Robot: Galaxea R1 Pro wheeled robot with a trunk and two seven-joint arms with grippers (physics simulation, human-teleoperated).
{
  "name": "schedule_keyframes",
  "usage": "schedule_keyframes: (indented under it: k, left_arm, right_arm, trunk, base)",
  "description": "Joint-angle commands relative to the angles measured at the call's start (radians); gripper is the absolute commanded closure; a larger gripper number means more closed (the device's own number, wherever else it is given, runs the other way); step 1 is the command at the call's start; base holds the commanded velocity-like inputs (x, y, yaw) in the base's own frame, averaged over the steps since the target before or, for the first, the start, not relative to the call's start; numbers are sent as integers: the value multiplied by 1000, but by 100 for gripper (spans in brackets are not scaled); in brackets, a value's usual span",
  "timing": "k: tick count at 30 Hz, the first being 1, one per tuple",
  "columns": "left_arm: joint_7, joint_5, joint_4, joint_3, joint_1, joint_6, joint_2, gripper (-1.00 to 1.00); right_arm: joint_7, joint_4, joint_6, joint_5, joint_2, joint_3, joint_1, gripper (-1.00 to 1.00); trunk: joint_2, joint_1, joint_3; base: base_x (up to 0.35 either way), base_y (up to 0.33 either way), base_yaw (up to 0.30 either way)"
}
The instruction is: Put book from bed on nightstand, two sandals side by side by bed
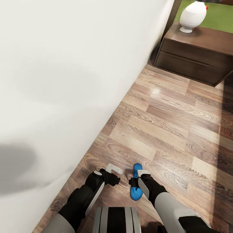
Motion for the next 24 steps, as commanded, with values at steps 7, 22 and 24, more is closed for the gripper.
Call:
schedule_keyframes:
  k: [7, 22, 24]
  left_arm:
    - [-2, 1, -1, 0, -1, 5, 0, -100]
    - [-2, 1, -2, 0, -1, 5, 0, -100]
    - [-2, 1, -2, 0, -1, 5, 0, -100]
  right_arm:
    - [-7, -2, 15, -10, 0, -1, 1, -100]
    - [-7, -3, 19, -10, -1, -1, 0, -100]
    - [-7, -3, 19, -10, -1, -1, 0, -100]
  trunk:
    - [0, 0, -1]
    - [-1, 1, -12]
    - [-1, 1, -12]
  base:
    - [0, 0, 0]
    - [0, 0, 0]
    - [0, 0, 0]
